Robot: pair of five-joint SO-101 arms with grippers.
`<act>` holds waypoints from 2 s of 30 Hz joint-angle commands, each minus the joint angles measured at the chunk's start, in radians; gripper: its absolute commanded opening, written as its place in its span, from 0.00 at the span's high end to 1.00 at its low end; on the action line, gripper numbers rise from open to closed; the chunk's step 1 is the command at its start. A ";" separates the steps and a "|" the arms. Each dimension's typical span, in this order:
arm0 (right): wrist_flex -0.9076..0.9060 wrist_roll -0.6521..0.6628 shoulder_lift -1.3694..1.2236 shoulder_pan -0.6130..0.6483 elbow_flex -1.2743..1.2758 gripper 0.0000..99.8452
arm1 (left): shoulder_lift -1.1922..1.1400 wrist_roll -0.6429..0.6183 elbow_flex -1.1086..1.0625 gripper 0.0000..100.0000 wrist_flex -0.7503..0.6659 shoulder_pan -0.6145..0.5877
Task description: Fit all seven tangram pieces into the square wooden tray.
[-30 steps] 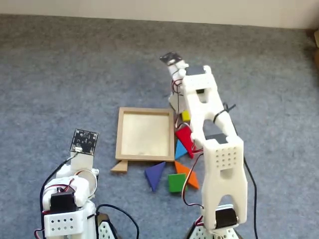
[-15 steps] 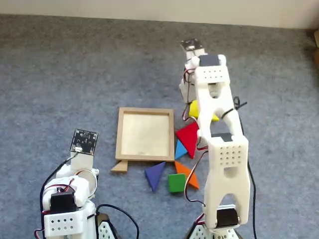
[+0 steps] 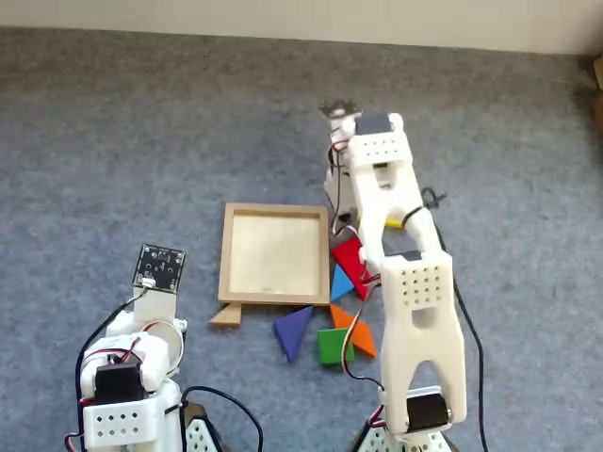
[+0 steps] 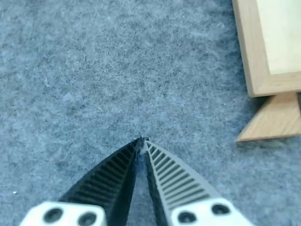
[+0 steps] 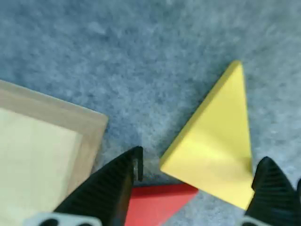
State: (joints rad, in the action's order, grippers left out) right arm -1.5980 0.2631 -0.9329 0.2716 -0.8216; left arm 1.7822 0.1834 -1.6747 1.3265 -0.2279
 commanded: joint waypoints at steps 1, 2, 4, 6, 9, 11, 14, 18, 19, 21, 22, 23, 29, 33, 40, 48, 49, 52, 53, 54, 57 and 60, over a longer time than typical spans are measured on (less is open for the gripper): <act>-0.005 0.077 0.012 0.010 -0.033 0.64 | 0.030 -0.009 -0.021 0.99 0.008 -0.007; -0.013 0.087 0.010 0.010 -0.033 0.64 | 0.030 -0.009 -0.021 0.99 0.008 -0.007; -0.015 0.089 0.013 0.010 -0.033 0.64 | 0.030 -0.009 -0.021 0.99 0.008 -0.007; -0.013 0.095 0.012 0.010 -0.033 0.64 | 0.030 -0.009 -0.021 0.99 0.008 -0.007; -0.016 0.097 0.008 0.008 -0.033 0.64 | 0.030 -0.009 -0.021 0.99 0.008 -0.007; -0.021 0.097 0.013 -0.002 -0.033 0.64 | 0.030 -0.009 -0.021 0.99 0.008 -0.007; -0.021 0.104 0.013 -0.024 -0.033 0.64 | 0.030 -0.009 -0.021 0.99 0.008 -0.007; -0.022 0.181 0.010 -0.031 -0.033 0.64 | 0.030 -0.009 -0.021 0.99 0.008 -0.007; -0.022 0.181 0.007 -0.031 -0.033 0.64 | 0.030 -0.009 -0.021 0.99 0.008 -0.007; -0.021 0.183 0.007 -0.031 -0.033 0.64 | 0.030 -0.009 -0.021 0.99 0.008 -0.007; -0.021 0.183 0.007 -0.033 -0.033 0.64 | 0.030 -0.009 -0.021 0.99 0.008 -0.007; -0.021 0.184 0.007 -0.035 -0.033 0.64 | 0.030 -0.009 -0.021 0.99 0.008 -0.007; -0.022 0.186 0.013 -0.058 -0.033 0.64 | 0.030 -0.009 -0.021 0.99 0.008 -0.007; -0.022 0.187 0.012 -0.065 -0.033 0.64 | 0.030 -0.009 -0.021 0.99 0.008 -0.007; -0.021 0.187 0.010 -0.068 -0.033 0.64 | 0.030 -0.009 -0.021 0.99 0.008 -0.007; -0.013 0.275 0.005 -0.067 -0.033 0.78 | 0.030 -0.009 -0.021 0.99 0.008 -0.007; -0.013 0.275 0.005 -0.067 -0.033 0.78 | 0.030 -0.009 -0.021 0.99 0.008 -0.007; -0.013 0.276 0.005 -0.067 -0.033 0.79 | 0.030 -0.009 -0.021 0.99 0.008 -0.007; -0.013 0.276 0.005 -0.067 -0.033 0.79 | 0.030 -0.009 -0.021 0.99 0.008 -0.007; -0.013 0.276 0.005 -0.067 -0.033 0.79 | 0.030 -0.009 -0.021 0.99 0.008 -0.007; -0.015 0.273 0.013 -0.067 -0.033 0.79 | 0.030 -0.009 -0.021 0.99 0.008 -0.007; -0.030 0.273 0.028 -0.065 -0.058 0.79 | 0.030 -0.009 -0.021 0.99 0.008 -0.007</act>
State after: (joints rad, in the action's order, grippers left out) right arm -1.6026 0.5286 -0.9406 0.2133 -0.8324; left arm 1.7822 0.1834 -1.6747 1.3265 -0.2279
